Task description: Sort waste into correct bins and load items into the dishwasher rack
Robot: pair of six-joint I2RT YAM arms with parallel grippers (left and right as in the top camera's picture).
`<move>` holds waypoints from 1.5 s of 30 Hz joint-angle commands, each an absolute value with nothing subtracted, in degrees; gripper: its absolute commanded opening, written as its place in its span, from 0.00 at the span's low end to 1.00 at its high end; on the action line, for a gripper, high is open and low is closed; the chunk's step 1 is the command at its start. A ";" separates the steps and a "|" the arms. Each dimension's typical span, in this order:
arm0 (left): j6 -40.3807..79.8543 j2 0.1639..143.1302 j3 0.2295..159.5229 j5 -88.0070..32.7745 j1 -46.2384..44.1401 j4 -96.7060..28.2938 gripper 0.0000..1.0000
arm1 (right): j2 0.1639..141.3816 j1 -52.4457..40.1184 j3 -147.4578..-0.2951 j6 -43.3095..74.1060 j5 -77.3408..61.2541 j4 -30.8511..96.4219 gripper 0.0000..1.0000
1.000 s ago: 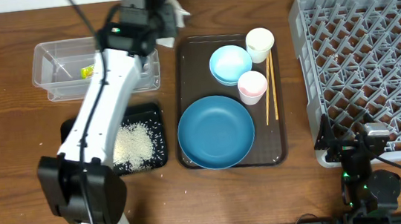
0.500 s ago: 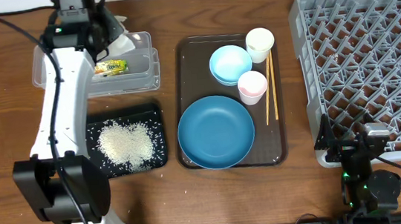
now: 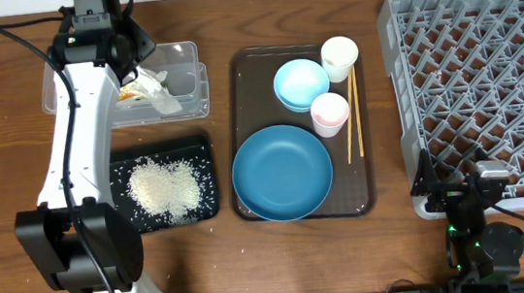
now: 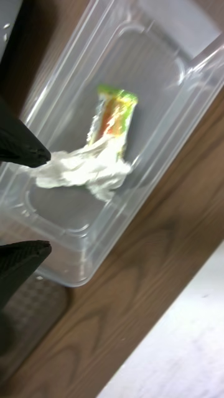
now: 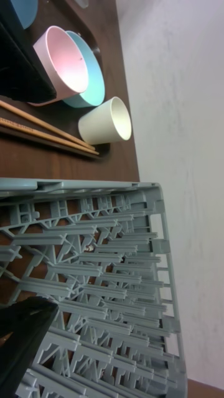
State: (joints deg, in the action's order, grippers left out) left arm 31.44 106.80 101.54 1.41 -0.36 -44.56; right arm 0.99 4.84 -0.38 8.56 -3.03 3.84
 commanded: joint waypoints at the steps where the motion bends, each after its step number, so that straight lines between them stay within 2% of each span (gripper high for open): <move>1: 26.26 107.74 101.47 -6.70 -1.63 -44.95 0.43 | 0.71 3.36 -0.32 8.97 -3.38 4.05 0.99; 6: 11.11 107.74 101.47 -14.31 -6.85 -44.80 0.43 | 0.71 3.36 -0.32 8.97 -3.38 4.05 0.99; 12: 8.45 108.25 101.47 -2.33 -15.29 -44.31 0.43 | 0.71 3.36 -0.32 8.97 -3.38 4.05 0.99; 13: 8.45 108.62 101.47 -0.27 -16.49 -44.05 0.41 | 0.71 3.36 -0.32 8.97 -3.38 4.05 0.99; 15: 8.43 109.80 101.47 2.28 -18.26 -43.42 0.27 | 0.71 3.36 -0.32 8.97 -3.38 4.05 0.99; 18: 8.40 112.29 101.47 2.63 -19.75 -42.28 0.14 | 0.71 3.36 -0.32 8.97 -3.40 4.05 0.99; 29: 8.78 124.38 101.47 2.17 -22.15 -37.34 0.09 | 0.71 3.36 -0.32 8.97 -3.40 4.05 0.99; 45: 8.60 127.02 101.47 2.11 -27.09 -36.60 0.06 | 0.71 3.36 -0.32 8.97 -3.40 4.05 0.99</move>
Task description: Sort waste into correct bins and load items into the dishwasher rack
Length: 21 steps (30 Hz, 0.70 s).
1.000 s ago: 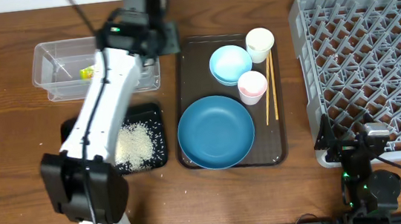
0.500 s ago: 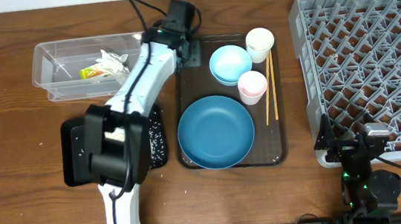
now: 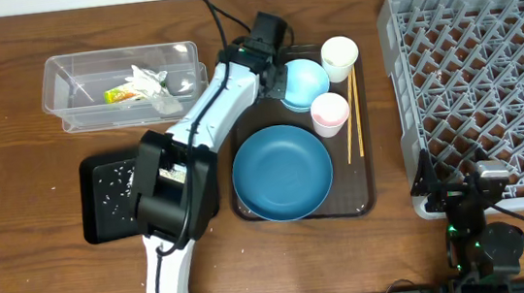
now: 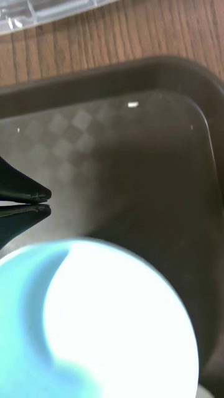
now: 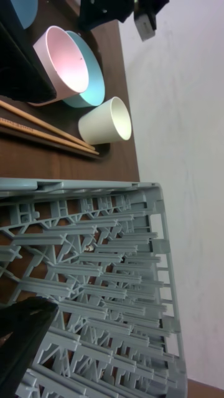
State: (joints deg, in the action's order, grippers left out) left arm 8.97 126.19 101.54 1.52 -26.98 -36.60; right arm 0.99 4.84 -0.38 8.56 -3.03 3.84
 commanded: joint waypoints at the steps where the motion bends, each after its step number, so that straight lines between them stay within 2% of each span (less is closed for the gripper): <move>1: 8.60 127.31 101.45 1.98 -27.20 -36.60 0.06 | 0.71 3.36 -0.32 8.97 -3.40 4.05 0.99; 11: 8.80 129.21 101.47 1.50 -27.49 -36.56 0.06 | 0.71 3.36 -0.32 8.97 -3.40 4.05 0.99; 16: 8.58 129.12 101.47 -6.31 -28.21 -36.97 0.06 | 0.71 3.36 -0.32 8.97 -3.38 4.05 0.99; 21: 8.12 127.46 101.47 -6.81 -29.45 -37.04 0.06 | 0.71 3.36 -0.32 8.97 -3.40 4.05 0.99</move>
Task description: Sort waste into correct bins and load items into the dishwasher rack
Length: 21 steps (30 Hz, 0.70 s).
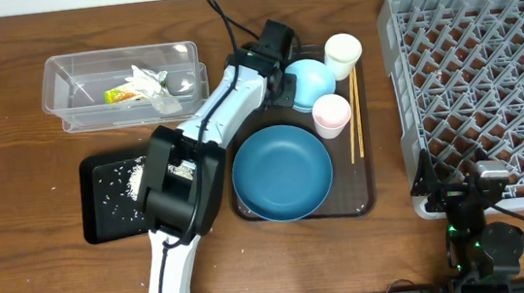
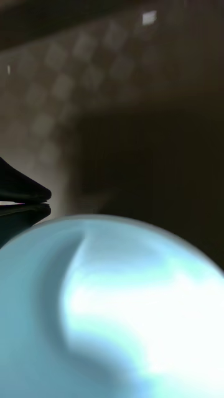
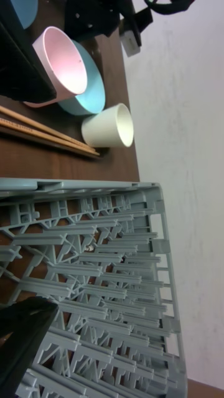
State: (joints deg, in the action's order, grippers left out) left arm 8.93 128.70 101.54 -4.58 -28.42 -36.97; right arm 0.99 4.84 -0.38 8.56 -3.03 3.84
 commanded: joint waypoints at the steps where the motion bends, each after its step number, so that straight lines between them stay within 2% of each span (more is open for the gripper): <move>1: 8.14 126.89 101.47 -6.81 -29.58 -37.01 0.06 | 0.71 3.36 -0.32 8.97 -3.38 4.05 0.99; 7: 8.21 121.69 101.47 2.74 -29.43 -37.60 0.07 | 0.71 3.36 -0.32 8.97 -3.38 4.05 0.99; 9: 8.19 119.96 101.49 7.33 -29.39 -38.57 0.17 | 0.71 3.36 -0.32 8.97 -3.40 4.05 0.99; 10: 8.19 119.35 101.47 8.62 -29.39 -38.98 0.26 | 0.71 3.36 -0.32 8.97 -3.40 4.05 0.99; 13: 8.16 117.27 101.47 12.32 -29.32 -40.80 0.29 | 0.71 3.36 -0.32 8.97 -3.38 4.05 0.99; 15: 8.16 115.90 101.47 13.80 -29.32 -41.87 0.35 | 0.71 3.36 -0.32 8.97 -3.40 4.05 0.99; 18: 8.19 112.99 101.47 14.70 -29.32 -43.13 0.36 | 0.71 3.36 -0.32 8.97 -3.38 4.05 0.99; 19: 8.19 111.96 101.47 14.68 -29.28 -43.29 0.40 | 0.71 3.36 -0.32 8.97 -3.40 4.05 0.99; 21: 8.19 109.34 101.47 14.68 -29.17 -43.62 0.55 | 0.71 3.36 -0.32 8.97 -3.40 4.05 0.99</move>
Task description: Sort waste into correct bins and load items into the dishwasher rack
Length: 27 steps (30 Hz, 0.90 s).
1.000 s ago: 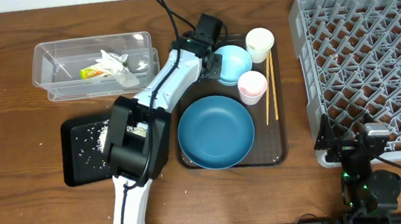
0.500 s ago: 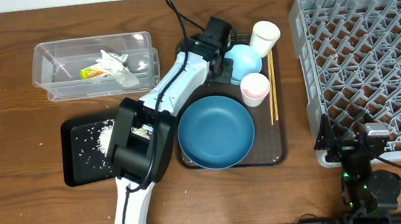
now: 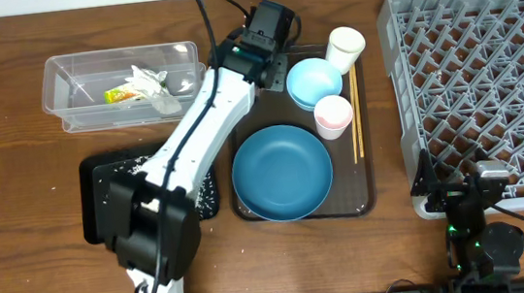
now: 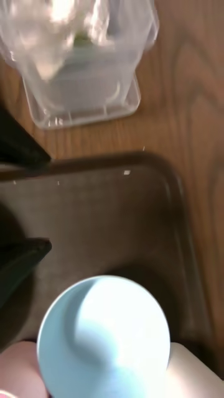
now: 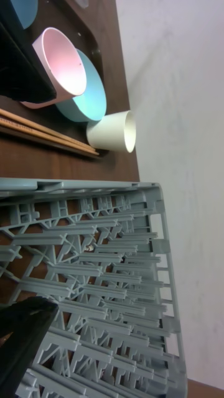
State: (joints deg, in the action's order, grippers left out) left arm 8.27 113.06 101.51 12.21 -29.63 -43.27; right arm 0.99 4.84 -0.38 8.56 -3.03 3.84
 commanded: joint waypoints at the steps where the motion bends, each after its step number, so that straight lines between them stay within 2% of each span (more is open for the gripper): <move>1: 8.19 107.77 101.47 14.68 -29.08 -43.83 0.60 | 0.71 3.36 -0.32 8.97 -3.40 4.05 0.99; 5: 8.21 101.23 101.47 14.68 -27.70 -45.06 0.74 | 0.71 3.36 -0.32 8.97 -3.38 4.05 0.99; 7: 8.19 98.54 101.47 14.70 -26.24 -46.00 0.75 | 0.71 3.36 -0.32 8.97 -3.38 4.05 0.99; 10: 8.19 94.74 101.47 14.70 -22.35 -48.27 0.82 | 0.71 3.36 -0.32 8.97 -3.38 4.05 0.99; 13: 8.21 91.92 101.47 14.66 -17.21 -51.44 0.86 | 0.71 3.36 -0.32 8.97 -3.38 4.05 0.99; 20: 8.19 89.91 101.47 14.61 -5.69 -61.60 0.88 | 0.71 3.36 -0.32 8.97 -3.40 4.05 0.99; 26: 8.16 89.91 101.47 14.63 -1.74 -67.24 0.89 | 0.71 3.36 -0.32 8.97 -3.38 4.05 0.99; 27: 8.16 89.91 101.47 14.63 -1.48 -67.46 0.94 | 0.71 3.36 -0.32 8.97 -3.40 4.05 0.99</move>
